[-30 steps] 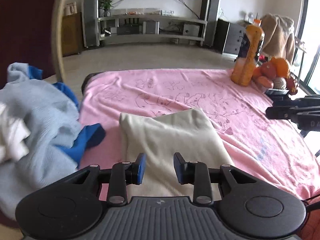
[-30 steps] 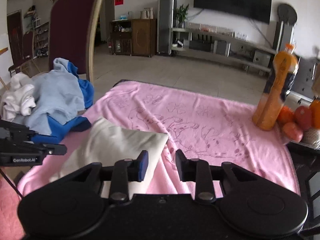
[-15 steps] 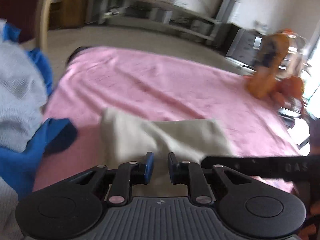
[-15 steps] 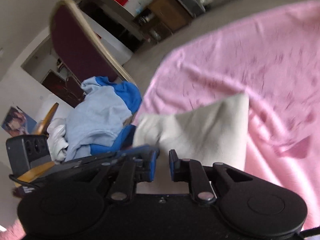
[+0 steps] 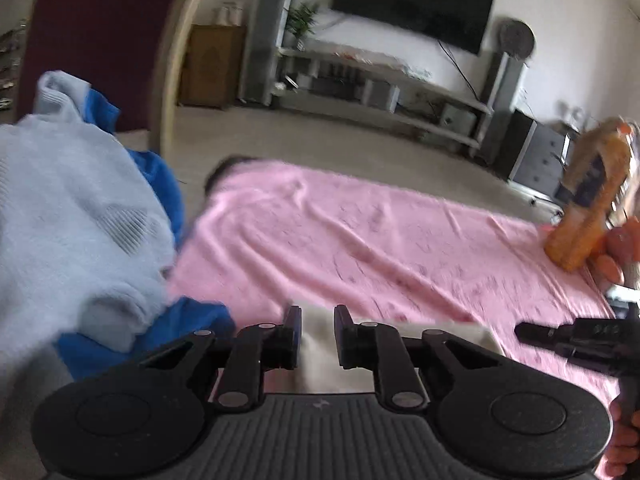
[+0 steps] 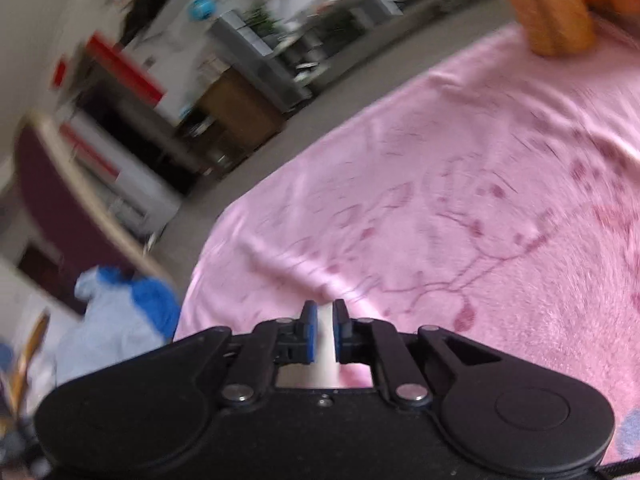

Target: Fold clothes

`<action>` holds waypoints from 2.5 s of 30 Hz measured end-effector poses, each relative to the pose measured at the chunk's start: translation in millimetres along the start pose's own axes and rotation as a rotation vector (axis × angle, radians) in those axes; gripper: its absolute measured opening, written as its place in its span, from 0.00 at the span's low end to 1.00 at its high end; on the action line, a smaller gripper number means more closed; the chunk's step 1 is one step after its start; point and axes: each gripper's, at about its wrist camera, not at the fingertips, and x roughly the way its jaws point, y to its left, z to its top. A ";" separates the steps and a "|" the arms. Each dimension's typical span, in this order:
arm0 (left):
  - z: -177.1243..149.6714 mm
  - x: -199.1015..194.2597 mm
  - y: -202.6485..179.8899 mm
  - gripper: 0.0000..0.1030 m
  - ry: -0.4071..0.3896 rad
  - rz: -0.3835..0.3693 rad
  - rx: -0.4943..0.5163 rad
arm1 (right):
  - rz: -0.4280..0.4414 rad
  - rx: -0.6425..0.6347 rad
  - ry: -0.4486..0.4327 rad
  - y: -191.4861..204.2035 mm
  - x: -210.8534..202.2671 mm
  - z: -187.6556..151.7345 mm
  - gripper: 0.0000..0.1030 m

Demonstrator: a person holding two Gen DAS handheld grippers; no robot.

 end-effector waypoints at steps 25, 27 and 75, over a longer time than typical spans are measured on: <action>-13.4 -78.8 -4.8 0.29 0.032 0.118 0.182 | -0.100 -0.063 -0.058 36.4 -86.9 0.1 0.18; -20.9 -93.9 -6.0 0.29 0.051 0.092 0.214 | -0.094 -0.054 -0.051 48.1 -103.5 -0.4 0.18; -91.4 -90.9 27.6 0.15 0.246 -0.077 0.056 | -0.129 -0.103 0.203 97.1 -108.3 -138.9 0.18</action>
